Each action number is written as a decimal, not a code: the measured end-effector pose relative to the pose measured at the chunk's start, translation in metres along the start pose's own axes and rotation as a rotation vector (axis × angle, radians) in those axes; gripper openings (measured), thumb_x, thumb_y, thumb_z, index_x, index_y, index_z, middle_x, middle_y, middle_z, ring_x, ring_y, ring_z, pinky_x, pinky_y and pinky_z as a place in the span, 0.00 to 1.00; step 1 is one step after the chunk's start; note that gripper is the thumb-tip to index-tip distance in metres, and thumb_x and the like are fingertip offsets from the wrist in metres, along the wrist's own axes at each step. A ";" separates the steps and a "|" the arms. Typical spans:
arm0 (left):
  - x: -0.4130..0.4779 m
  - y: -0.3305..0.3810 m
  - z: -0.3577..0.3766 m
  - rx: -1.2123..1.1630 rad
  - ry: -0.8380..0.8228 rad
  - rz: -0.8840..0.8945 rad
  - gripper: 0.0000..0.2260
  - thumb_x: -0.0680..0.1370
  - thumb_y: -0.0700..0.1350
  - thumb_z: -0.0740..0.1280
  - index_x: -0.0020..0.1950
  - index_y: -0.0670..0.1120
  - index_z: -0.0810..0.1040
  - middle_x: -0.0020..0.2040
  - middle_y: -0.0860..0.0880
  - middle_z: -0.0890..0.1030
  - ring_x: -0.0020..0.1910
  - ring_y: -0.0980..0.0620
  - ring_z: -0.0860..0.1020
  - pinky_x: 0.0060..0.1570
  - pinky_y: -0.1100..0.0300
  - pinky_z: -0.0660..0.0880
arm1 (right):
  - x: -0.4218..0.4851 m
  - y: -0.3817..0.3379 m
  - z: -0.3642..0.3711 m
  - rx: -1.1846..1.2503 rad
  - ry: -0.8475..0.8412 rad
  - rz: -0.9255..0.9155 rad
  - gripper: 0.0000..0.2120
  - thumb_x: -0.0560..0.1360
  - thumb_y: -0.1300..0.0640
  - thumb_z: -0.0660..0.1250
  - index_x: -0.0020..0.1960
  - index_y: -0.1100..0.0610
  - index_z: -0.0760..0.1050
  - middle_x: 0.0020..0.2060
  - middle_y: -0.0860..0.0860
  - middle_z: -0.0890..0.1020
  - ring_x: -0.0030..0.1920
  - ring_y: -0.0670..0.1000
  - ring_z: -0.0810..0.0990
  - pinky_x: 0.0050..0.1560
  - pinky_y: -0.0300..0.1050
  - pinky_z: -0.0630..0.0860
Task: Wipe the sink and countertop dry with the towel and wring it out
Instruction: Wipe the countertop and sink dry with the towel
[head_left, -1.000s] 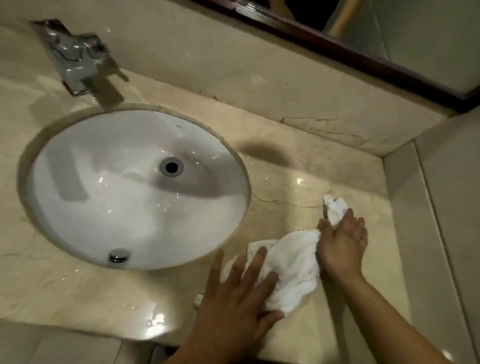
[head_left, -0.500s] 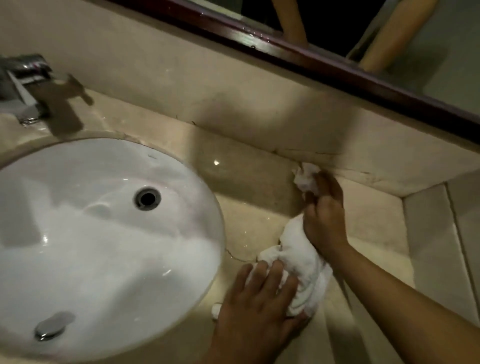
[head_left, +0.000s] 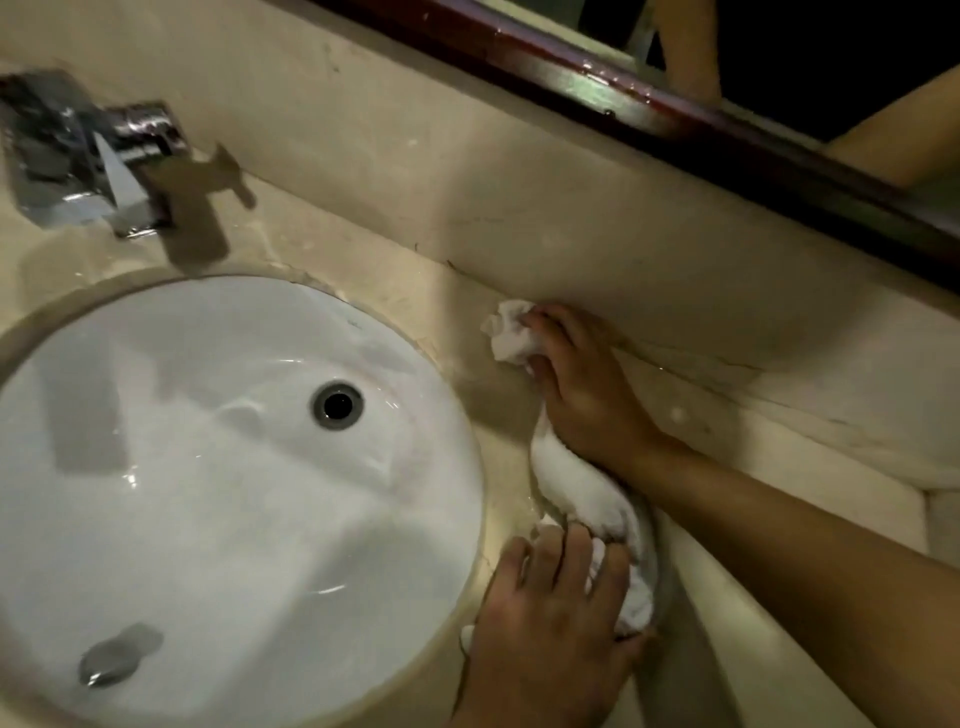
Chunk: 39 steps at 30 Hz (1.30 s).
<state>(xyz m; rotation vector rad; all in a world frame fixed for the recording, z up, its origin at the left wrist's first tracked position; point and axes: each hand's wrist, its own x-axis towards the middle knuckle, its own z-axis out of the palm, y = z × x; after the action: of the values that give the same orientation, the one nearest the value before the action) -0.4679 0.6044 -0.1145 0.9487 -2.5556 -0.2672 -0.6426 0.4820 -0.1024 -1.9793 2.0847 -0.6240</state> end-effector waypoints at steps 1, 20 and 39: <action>0.001 -0.001 0.001 0.026 0.006 -0.018 0.26 0.71 0.64 0.68 0.61 0.49 0.76 0.58 0.45 0.80 0.56 0.42 0.75 0.55 0.48 0.75 | 0.010 -0.007 0.004 0.010 -0.028 -0.036 0.19 0.82 0.58 0.58 0.71 0.63 0.72 0.68 0.59 0.73 0.67 0.58 0.70 0.72 0.44 0.63; 0.034 -0.123 -0.071 -0.228 -0.022 -0.114 0.24 0.82 0.63 0.60 0.76 0.55 0.69 0.75 0.48 0.69 0.76 0.42 0.64 0.72 0.39 0.67 | -0.084 -0.064 -0.037 0.004 -0.135 0.378 0.38 0.75 0.25 0.54 0.80 0.41 0.57 0.80 0.45 0.60 0.78 0.50 0.56 0.76 0.49 0.60; 0.184 -0.141 -0.017 -0.061 0.155 0.371 0.19 0.72 0.53 0.76 0.58 0.47 0.78 0.60 0.40 0.72 0.63 0.37 0.70 0.58 0.38 0.74 | -0.111 -0.032 -0.053 -0.373 0.301 0.367 0.21 0.73 0.50 0.70 0.64 0.57 0.82 0.61 0.66 0.76 0.55 0.70 0.76 0.55 0.59 0.74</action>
<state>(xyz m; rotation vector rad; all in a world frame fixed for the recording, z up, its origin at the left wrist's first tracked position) -0.5053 0.3768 -0.0879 0.4400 -2.5014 -0.1553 -0.6269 0.5993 -0.0568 -1.6692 2.8359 -0.5128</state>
